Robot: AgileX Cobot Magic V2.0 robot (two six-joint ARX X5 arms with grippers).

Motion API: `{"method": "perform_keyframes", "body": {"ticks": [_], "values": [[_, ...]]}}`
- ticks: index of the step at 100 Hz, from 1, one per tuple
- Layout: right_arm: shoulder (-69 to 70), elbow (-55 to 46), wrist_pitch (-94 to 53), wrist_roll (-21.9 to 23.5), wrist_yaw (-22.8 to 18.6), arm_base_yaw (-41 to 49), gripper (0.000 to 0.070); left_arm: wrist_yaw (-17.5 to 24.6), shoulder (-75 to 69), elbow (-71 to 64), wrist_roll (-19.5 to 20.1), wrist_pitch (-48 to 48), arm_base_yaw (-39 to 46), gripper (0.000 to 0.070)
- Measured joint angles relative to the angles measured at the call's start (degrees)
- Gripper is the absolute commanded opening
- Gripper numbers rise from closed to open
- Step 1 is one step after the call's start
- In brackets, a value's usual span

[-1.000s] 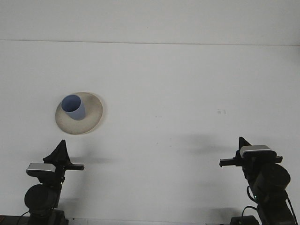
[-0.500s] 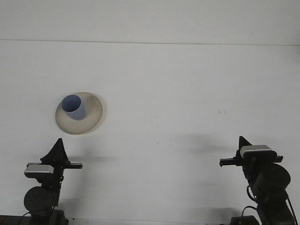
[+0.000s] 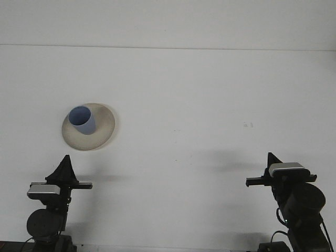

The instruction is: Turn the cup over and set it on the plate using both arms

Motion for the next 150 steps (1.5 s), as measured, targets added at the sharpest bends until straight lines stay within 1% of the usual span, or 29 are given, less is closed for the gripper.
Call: {"method": "perform_keyframes", "body": {"ticks": [33, 49, 67, 100, 118, 150], "values": [[-0.1, 0.0, 0.0, 0.0, 0.2, 0.0, 0.0, 0.0, 0.0, 0.0, 0.0, 0.0, 0.0, 0.0012], [-3.2, -0.8, 1.3, 0.0, 0.1, -0.5, 0.0, 0.0, 0.0, 0.0, 0.0, 0.0, 0.0, 0.0012], [-10.4, -6.2, 4.0, 0.0, 0.1, -1.9, 0.0, 0.0, 0.0, 0.0, 0.0, 0.0, 0.0, 0.0012], [-26.7, -18.8, 6.3, 0.0, 0.0, -4.3, 0.0, 0.0, 0.0, 0.0, 0.0, 0.0, 0.0, 0.0012], [-26.6, -22.4, 10.1, 0.0, 0.0, -4.7, 0.0, 0.0, 0.0, 0.0, 0.0, 0.1, 0.0, 0.0012], [-26.6, -29.9, 22.5, 0.9, 0.0, -4.7, 0.0, 0.0, 0.0, 0.0, 0.0, 0.0, 0.0, 0.0012]]}}
